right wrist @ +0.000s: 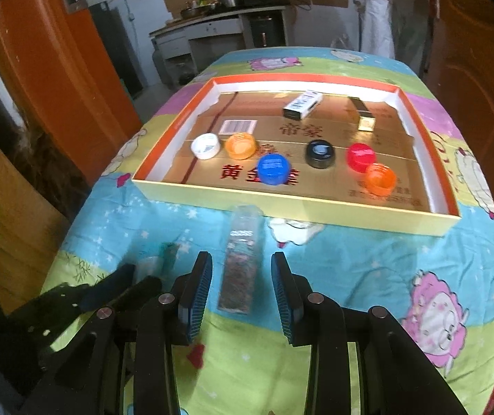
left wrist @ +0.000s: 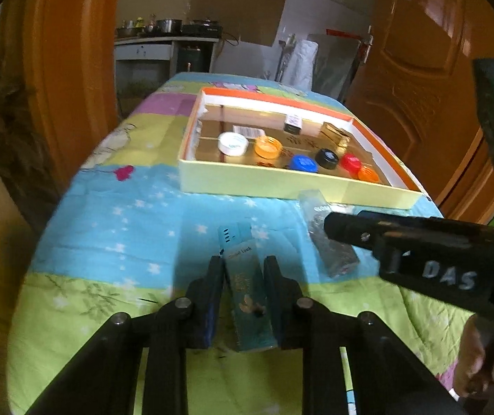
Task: Organize rigid objects
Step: 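Grasp the teal lighter with the left gripper while the right gripper grasps the GLOSS tube, then carry the teal lighter with the left gripper while the right gripper carries the GLOSS tube into the box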
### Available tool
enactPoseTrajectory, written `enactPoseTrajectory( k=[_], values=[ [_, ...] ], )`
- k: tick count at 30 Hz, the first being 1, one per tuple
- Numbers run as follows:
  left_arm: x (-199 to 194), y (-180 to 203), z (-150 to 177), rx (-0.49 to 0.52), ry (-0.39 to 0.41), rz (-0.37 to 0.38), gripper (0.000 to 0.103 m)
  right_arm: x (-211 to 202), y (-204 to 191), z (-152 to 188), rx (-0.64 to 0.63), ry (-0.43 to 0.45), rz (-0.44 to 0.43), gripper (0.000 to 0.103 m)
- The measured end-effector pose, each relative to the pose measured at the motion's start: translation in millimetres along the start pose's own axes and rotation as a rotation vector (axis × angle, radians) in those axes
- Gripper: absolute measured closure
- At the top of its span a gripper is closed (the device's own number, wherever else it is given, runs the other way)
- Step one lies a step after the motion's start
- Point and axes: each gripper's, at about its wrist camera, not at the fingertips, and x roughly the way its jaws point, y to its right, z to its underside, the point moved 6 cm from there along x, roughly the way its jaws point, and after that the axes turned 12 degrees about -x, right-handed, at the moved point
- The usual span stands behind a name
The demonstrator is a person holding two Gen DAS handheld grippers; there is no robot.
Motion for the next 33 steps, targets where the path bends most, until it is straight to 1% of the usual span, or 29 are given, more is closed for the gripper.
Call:
enactPoseTrajectory(
  k=[4, 5, 6, 7, 8, 12, 19, 33],
  values=[
    [-5, -12, -7, -0.013, 0.015, -0.016, 0.079, 16, -8, -2, -0.023, -0.022, 0.046, 0.067],
    [-5, -14, -8, -0.016, 0.017, -0.017, 0.079, 18, -8, -1, -0.027, -0.029, 0.058, 0.069],
    [-6, -16, -9, -0.018, 0.020, -0.018, 0.079, 22, -9, -1, -0.033, -0.036, 0.067, 0.073],
    [-6, -18, -10, -0.020, 0.020, -0.019, 0.079, 24, -10, 0, -0.040, -0.044, 0.086, 0.080],
    [-6, -20, -11, -0.020, 0.020, -0.021, 0.079, 26, -11, 0, -0.052, -0.046, 0.116, 0.082],
    [-7, -21, -12, -0.017, 0.022, -0.023, 0.079, 26, -12, 0, -0.062, -0.041, 0.135, 0.083],
    [-7, -18, -11, -0.007, 0.020, -0.018, 0.079, 20, -13, 3, -0.054, -0.028, 0.128, 0.083],
    [-16, -2, -15, 0.027, 0.040, -0.002, 0.080, -13, -5, 9, -0.005, 0.034, 0.111, 0.083]
  ],
)
